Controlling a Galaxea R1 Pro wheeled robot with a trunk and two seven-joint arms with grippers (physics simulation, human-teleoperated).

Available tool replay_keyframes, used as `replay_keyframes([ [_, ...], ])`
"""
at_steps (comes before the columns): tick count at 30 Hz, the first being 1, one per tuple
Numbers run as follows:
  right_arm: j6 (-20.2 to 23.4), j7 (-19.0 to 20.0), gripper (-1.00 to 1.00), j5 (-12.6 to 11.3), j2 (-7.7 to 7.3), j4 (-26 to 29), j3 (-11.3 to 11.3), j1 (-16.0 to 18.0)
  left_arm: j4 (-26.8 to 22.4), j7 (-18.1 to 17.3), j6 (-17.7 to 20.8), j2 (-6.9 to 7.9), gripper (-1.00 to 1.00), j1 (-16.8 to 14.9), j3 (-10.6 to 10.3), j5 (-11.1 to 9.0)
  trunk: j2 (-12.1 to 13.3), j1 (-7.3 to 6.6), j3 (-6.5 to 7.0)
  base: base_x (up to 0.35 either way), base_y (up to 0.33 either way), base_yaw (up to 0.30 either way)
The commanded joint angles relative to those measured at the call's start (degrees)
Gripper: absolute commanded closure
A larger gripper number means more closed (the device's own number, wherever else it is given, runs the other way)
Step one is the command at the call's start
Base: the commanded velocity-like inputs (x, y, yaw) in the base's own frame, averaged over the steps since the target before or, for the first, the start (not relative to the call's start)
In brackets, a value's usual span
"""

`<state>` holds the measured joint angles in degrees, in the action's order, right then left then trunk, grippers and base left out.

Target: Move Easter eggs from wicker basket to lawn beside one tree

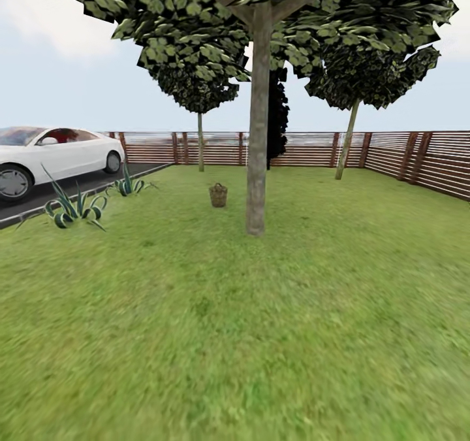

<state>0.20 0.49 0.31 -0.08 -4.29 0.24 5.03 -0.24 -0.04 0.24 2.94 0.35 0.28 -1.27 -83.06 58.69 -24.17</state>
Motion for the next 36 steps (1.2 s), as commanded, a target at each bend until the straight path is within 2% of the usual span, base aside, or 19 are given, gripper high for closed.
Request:
replay_keyframes([
  [1, 0.0, 0.1, -1.0, 0.0, -0.01, -0.1, 0.0, 0.1, 0.0, 0.0, 0.0, -0.01, -1.0, 0.0, 0.0, -0.1, 0.0, 0.04, -0.04, 0.341, 0.0, -0.009],
  [11, 0.0, 0.1, -1.0, 0.0, -0.01, -0.1, 0.0, 0.1, 0.0, -0.1, 0.0, 0.05, -1.0, 0.0, 0.0, -0.1, 0.0, 0.04, -0.04, 0.338, 0.102, -0.001],
  [36, 0.0, 0.0, -1.0, 0.0, -0.01, -0.1, 0.0, 0.1, 0.0, -0.1, 0.0, 0.06, -1.0, 0.0, 0.0, -0.1, 0.0, 0.04, -0.04, 0.316, 0.182, 0.0],
])
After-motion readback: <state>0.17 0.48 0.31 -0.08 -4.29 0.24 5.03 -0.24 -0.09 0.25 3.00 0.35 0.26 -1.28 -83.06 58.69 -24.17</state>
